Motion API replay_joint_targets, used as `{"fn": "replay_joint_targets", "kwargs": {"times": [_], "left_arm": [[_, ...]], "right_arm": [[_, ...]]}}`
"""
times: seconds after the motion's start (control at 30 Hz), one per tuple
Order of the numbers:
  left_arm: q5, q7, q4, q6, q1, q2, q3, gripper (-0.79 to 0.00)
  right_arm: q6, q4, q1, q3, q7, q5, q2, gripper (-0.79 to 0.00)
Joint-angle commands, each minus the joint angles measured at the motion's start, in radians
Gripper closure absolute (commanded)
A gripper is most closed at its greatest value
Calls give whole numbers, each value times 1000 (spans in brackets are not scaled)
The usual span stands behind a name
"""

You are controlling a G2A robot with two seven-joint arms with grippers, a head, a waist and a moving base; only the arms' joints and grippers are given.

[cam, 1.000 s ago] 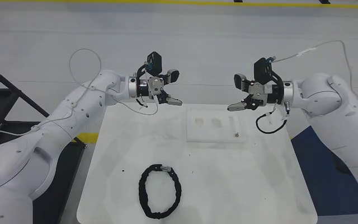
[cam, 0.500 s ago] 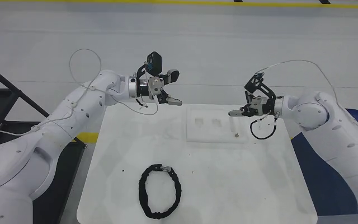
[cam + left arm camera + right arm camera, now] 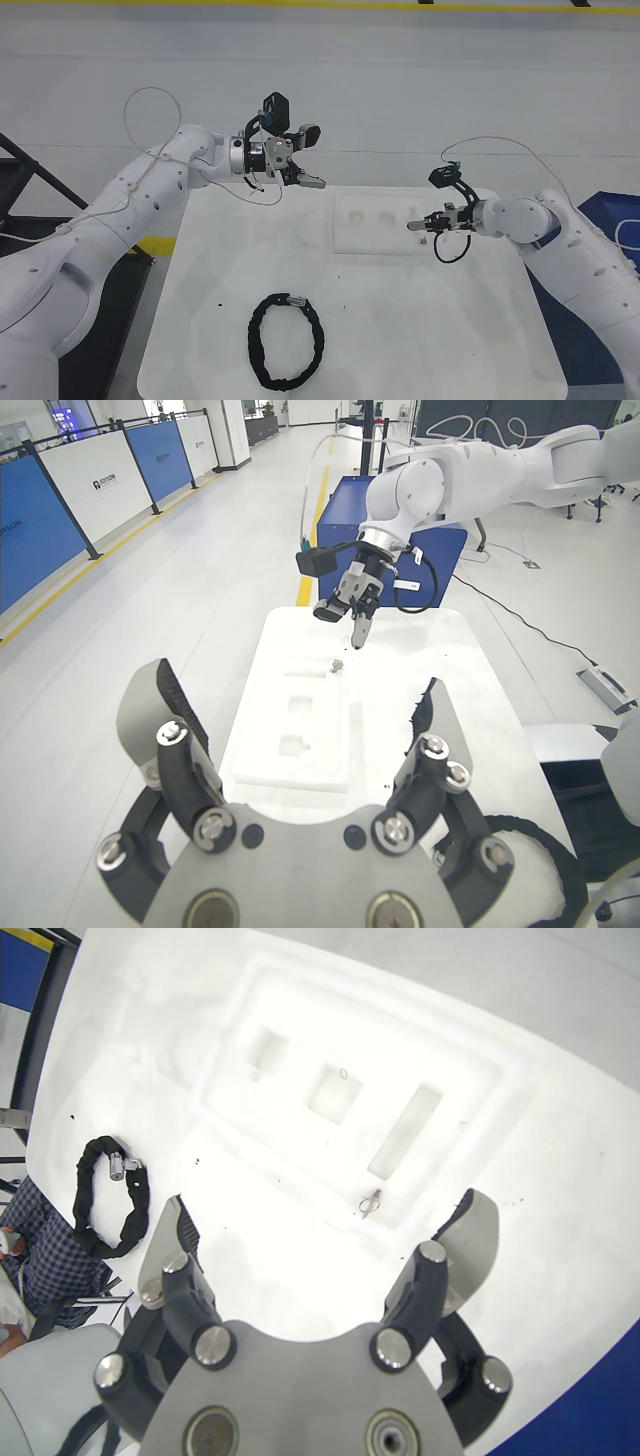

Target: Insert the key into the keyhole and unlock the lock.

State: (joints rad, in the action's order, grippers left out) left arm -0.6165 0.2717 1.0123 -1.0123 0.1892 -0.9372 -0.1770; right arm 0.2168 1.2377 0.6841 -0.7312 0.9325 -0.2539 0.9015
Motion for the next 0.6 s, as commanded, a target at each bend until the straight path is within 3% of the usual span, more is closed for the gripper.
{"fn": "replay_joint_targets", "kwargs": {"times": [0.0, 0.57], "left_arm": [[0, 0, 0, 0, 0, 0, 0, -785], [0, 0, 0, 0, 0, 0, 0, -785]], "right_arm": [[-17, -15, -3, 13, 13, 6, 9, -785], [-131, -129, -26, 78, -16, 4, 81, -785]]}}
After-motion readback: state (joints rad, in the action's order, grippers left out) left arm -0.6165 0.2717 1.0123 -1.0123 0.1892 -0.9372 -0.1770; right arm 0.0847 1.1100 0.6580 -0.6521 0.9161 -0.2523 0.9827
